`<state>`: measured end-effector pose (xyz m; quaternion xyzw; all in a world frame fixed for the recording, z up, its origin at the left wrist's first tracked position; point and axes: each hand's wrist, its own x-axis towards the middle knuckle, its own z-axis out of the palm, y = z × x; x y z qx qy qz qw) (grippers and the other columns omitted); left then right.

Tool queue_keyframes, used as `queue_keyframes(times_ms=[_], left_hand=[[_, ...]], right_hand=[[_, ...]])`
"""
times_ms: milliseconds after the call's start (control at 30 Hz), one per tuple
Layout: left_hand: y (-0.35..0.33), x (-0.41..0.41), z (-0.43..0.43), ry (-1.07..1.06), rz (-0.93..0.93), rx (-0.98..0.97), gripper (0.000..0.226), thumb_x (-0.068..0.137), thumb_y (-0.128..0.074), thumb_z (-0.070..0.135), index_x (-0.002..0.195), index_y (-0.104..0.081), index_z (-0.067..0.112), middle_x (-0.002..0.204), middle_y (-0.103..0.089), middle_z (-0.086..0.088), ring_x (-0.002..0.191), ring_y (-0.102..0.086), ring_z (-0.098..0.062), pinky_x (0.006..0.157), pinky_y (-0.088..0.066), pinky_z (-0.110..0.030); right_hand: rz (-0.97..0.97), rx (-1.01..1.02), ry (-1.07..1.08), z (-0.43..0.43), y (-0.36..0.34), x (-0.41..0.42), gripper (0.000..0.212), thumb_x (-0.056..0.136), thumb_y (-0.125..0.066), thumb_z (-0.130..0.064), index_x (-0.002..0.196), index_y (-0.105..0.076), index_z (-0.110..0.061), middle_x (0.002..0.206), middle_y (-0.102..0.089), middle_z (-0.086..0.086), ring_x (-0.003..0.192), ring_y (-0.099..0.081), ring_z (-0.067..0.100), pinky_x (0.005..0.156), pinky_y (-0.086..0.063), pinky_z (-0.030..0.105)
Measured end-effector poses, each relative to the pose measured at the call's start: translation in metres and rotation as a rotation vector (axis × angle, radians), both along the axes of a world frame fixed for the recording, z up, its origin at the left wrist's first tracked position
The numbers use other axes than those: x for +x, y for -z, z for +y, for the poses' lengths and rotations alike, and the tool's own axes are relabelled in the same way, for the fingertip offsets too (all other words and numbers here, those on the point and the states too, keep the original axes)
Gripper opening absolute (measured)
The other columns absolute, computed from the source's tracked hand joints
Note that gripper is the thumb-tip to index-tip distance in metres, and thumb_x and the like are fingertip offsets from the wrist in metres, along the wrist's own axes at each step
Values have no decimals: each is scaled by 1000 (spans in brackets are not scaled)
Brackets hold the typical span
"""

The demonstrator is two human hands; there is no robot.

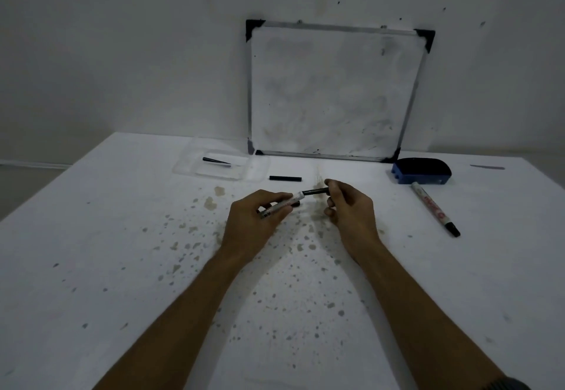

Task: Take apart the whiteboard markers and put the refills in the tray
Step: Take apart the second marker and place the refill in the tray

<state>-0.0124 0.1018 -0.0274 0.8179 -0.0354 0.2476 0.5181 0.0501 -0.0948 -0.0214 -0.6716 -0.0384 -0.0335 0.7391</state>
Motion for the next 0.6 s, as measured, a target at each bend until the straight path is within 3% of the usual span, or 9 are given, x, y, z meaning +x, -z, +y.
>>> queue_keyframes(times_ms=[67, 133, 267, 367, 500, 600], left_hand=[[4, 1, 5, -15, -109, 239, 26, 91, -78, 33, 116, -79, 24, 105, -78, 10, 94, -73, -7, 84, -62, -36], [4, 0, 7, -22, -137, 292, 27, 93, -76, 34, 118, -78, 23, 106, -78, 8, 96, -72, -6, 84, -61, -33], [-1, -3, 6, 24, -116, 265, 29, 95, -74, 33, 122, -76, 22, 109, -78, 9, 97, -70, 1, 85, -57, -20], [-5, -5, 3, 65, -20, 166, 29, 97, -70, 34, 124, -76, 22, 107, -78, 13, 93, -68, 9, 80, -53, -10], [-10, -7, 5, 70, 89, 18, 25, 99, -67, 35, 121, -76, 27, 94, -79, 15, 81, -71, 1, 68, -56, -13], [-14, -7, 6, 36, 105, -75, 20, 94, -68, 48, 110, -77, 39, 90, -80, 13, 81, -74, -5, 73, -60, -19]], right_hand=[[-79, -122, 75, 1, 0, -1, 28, 101, -61, -33, 121, -73, -16, 85, -71, -5, 70, -61, 10, 73, -59, 28], [-100, -166, 92, 1, -1, -1, 31, 101, -62, -34, 124, -72, -17, 95, -75, -3, 73, -64, 10, 78, -61, 30], [-174, -264, 30, 6, -4, -7, 30, 101, -62, -32, 126, -71, -19, 114, -76, 1, 90, -66, 6, 94, -58, 30], [-289, -395, -42, 13, -4, -13, 31, 103, -57, -32, 130, -69, -22, 118, -71, -5, 99, -65, -4, 90, -52, 14], [-325, -529, -152, 23, -3, -20, 38, 107, -43, -42, 140, -59, -32, 112, -56, -9, 92, -57, -7, 77, -47, 8], [-285, -565, -129, 26, -4, -19, 39, 106, -40, -48, 135, -57, -27, 104, -60, -11, 85, -61, -5, 77, -51, 19]])
